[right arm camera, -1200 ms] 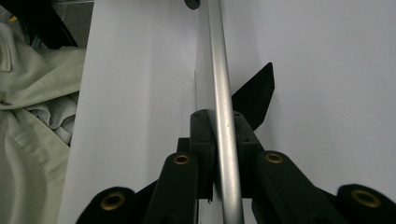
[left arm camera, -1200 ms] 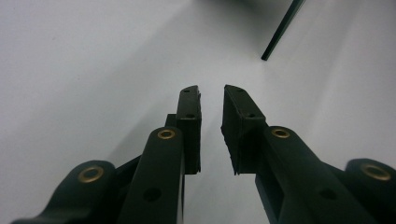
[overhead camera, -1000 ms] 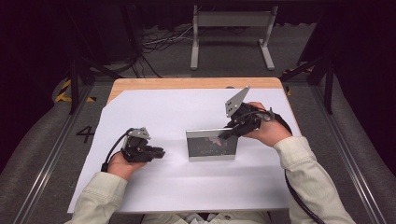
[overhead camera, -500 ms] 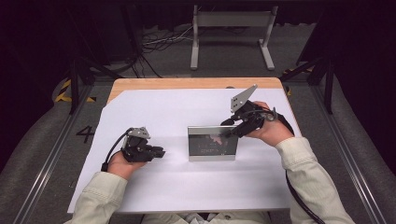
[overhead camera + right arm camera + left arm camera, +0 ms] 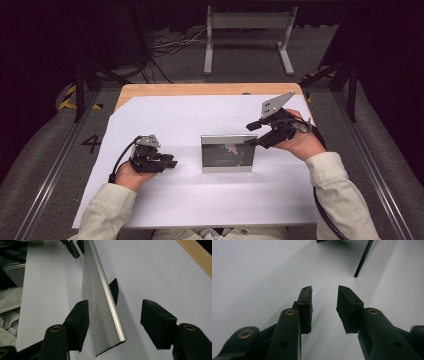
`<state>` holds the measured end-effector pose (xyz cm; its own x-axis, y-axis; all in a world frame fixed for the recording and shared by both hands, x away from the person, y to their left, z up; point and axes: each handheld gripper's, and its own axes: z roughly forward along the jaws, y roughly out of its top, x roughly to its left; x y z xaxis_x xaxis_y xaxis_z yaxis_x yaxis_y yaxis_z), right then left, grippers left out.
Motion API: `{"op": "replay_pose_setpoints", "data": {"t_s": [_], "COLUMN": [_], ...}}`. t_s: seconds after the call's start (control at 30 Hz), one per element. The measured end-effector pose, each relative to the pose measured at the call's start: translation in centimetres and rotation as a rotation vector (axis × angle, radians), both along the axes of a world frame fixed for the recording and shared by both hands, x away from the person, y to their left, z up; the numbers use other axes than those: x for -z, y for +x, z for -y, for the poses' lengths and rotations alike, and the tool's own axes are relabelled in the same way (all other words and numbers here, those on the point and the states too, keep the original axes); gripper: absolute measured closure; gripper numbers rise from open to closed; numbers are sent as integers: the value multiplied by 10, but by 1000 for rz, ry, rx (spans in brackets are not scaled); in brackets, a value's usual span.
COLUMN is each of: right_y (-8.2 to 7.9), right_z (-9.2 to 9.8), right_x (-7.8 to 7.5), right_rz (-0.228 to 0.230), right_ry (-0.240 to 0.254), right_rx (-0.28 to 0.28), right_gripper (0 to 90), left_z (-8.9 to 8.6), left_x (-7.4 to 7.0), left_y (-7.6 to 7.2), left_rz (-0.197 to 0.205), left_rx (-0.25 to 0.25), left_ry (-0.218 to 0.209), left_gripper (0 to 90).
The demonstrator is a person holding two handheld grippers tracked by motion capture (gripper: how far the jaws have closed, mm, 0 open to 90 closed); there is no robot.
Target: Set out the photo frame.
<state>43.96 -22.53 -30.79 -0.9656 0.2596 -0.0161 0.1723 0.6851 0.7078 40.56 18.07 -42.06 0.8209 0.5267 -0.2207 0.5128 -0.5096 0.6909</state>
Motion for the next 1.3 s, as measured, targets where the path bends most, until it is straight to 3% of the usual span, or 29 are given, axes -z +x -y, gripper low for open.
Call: {"op": "replay_pose_setpoints", "data": {"t_s": [0.57, 1.3], "right_y": [-20, -31], "right_z": [47, 97], "right_x": [-6, 26], "right_rz": [22, -4], "right_ry": [66, 141], "right_rx": [136, 310], "right_gripper": [352, 334], "left_z": [-4, -11], "left_x": [-2, -3], "left_y": [-1, -1], "left_rz": [23, 52], "left_rx": [-25, -61], "left_ry": [-12, -25], "left_gripper": [598, 582]}}
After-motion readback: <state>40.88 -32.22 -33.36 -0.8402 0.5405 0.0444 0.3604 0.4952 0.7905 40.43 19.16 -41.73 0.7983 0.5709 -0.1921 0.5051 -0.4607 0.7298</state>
